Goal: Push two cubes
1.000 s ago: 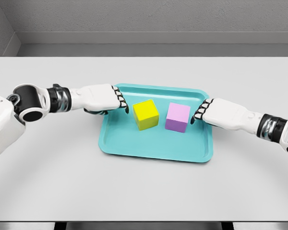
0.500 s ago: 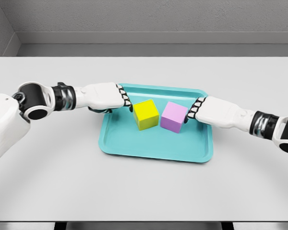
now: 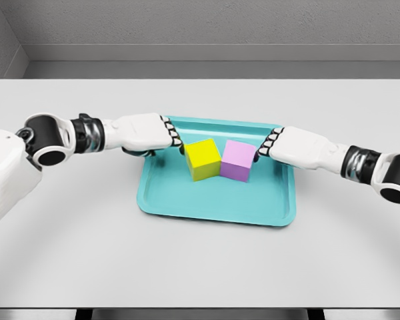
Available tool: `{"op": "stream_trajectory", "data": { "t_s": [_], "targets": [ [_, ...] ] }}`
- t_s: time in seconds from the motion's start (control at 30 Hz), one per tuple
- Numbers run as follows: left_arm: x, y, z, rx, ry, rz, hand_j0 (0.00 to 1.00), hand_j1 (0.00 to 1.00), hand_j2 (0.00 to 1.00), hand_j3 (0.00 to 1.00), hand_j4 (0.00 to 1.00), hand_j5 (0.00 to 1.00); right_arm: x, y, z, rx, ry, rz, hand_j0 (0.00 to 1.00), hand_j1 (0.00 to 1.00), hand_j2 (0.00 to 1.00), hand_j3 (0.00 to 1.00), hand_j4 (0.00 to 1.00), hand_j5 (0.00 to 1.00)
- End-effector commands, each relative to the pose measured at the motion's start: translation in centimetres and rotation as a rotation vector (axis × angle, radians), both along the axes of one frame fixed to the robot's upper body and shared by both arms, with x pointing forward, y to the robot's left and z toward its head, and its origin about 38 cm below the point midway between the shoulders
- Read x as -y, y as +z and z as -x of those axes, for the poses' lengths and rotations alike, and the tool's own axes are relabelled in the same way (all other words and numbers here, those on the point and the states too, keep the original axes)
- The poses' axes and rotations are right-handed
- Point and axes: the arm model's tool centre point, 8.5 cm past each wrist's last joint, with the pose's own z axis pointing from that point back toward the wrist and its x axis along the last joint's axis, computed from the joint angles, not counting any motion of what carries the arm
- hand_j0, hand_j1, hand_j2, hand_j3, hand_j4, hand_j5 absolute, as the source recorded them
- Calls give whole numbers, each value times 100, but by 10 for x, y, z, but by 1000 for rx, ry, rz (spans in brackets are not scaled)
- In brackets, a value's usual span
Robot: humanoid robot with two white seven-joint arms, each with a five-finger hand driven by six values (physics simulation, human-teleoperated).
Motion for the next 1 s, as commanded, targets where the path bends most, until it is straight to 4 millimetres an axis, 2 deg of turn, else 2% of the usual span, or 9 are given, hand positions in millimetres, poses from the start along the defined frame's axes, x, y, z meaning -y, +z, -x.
{"op": "stream_trajectory", "data": {
  "t_s": [0.0, 0.03, 0.3, 0.53, 0.97],
  "targets": [
    [-9, 2, -3, -2, 25, 4, 71, 71, 71, 71, 71, 71, -3, -4, -1, -11, -1, -5, 63, 63, 63, 63, 63, 63],
    [-23, 4, -5, 2, 45, -17, 71, 71, 71, 71, 71, 71, -2, -5, -1, -11, -3, -2, 63, 63, 63, 63, 63, 63],
    [-85, 33, -12, 48, 163, -28, 72, 72, 72, 72, 72, 72, 0, -1, -9, -1, -17, 0, 63, 63, 63, 63, 63, 63],
    [-87, 36, -11, 47, 169, -2, 72, 72, 72, 72, 72, 72, -16, -3, -16, -9, 5, -12, 63, 63, 63, 63, 63, 63],
    [-89, 39, -10, 53, 168, -7, 72, 72, 72, 72, 72, 72, -21, 1, -18, 2, 15, -14, 63, 63, 63, 63, 63, 63]
  ]
}}
